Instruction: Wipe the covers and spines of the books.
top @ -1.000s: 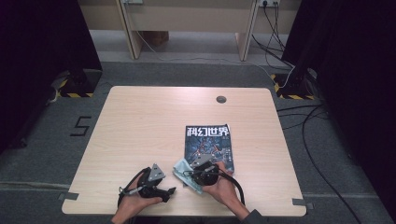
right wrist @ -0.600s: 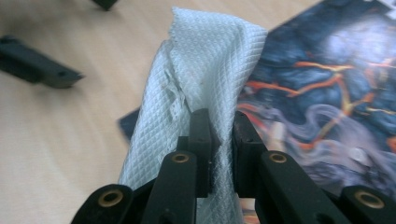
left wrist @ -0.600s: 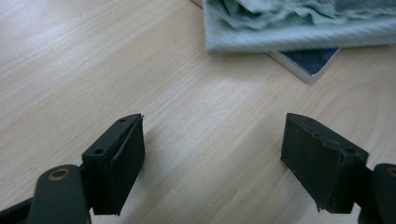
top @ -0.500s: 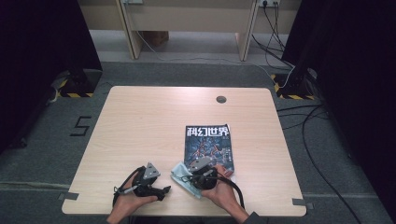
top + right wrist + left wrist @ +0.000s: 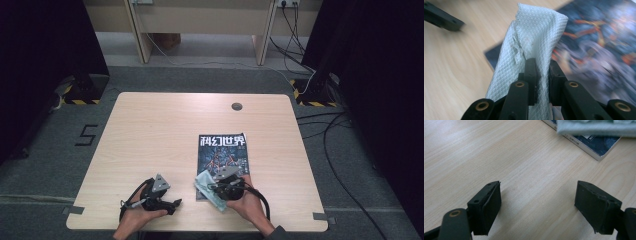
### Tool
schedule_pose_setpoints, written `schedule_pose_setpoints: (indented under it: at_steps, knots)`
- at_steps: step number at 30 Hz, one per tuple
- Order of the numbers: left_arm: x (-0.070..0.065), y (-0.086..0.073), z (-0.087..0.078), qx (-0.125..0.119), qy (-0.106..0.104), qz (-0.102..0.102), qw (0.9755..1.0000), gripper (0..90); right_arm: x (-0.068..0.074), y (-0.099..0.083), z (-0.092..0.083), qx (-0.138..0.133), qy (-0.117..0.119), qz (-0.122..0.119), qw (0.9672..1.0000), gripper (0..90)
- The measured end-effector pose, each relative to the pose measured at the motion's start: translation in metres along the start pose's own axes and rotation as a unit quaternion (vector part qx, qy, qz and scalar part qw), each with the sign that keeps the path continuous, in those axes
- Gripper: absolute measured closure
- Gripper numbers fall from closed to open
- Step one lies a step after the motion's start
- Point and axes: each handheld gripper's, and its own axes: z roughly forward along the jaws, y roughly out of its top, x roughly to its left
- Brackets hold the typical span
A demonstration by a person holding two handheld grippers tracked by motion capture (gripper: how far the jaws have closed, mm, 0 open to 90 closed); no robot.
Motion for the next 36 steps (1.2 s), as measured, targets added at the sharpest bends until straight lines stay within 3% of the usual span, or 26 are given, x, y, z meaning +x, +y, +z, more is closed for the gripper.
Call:
schedule_pose_setpoints:
  at_steps: [4, 9, 11, 14, 16, 22, 25, 29, 36]
  knots:
    - [0.0, 0.0, 0.0, 0.0, 0.001, -0.002, 1.0, 20.0, -0.026, -0.021, -0.019, 0.004, -0.027, 0.036, 0.999, 80.4]
    - [0.001, 0.002, 0.0, 0.005, 0.003, -0.007, 1.0, 20.5, -0.04, -0.031, -0.028, 0.007, -0.043, 0.051, 0.9977, 80.4]
    - [0.002, 0.004, 0.0, 0.004, 0.001, -0.018, 0.9998, 21.8, -0.038, -0.029, -0.028, 0.01, -0.047, 0.048, 0.9977, 80.7]
    - [0.0, 0.012, 0.005, -0.029, -0.014, -0.054, 0.9981, 21.7, -0.032, -0.024, -0.023, 0.013, -0.052, 0.032, 0.9981, 81.5]
    - [-0.005, 0.018, 0.01, -0.04, -0.019, -0.064, 0.997, 21.3, -0.029, -0.018, -0.018, 0.012, -0.046, 0.027, 0.9985, 81.5]
    - [-0.022, 0.031, 0.019, -0.064, -0.019, -0.053, 0.9964, 20.4, -0.022, -0.005, -0.008, 0.014, -0.045, 0.003, 0.9989, 81.5]
    - [-0.03, 0.035, 0.026, -0.058, -0.02, -0.041, 0.9972, 20.4, -0.025, -0.008, -0.009, 0.008, -0.038, 0.014, 0.9991, 81.2]
    - [-0.035, 0.037, 0.035, -0.043, -0.019, -0.027, 0.9985, 20.2, -0.035, -0.016, -0.018, 0.015, -0.051, 0.023, 0.9983, 81.0]
    - [-0.032, 0.036, 0.035, -0.038, -0.025, -0.042, 0.9981, 19.5, -0.058, -0.044, -0.042, 0.017, -0.077, 0.065, 0.9947, 80.9]
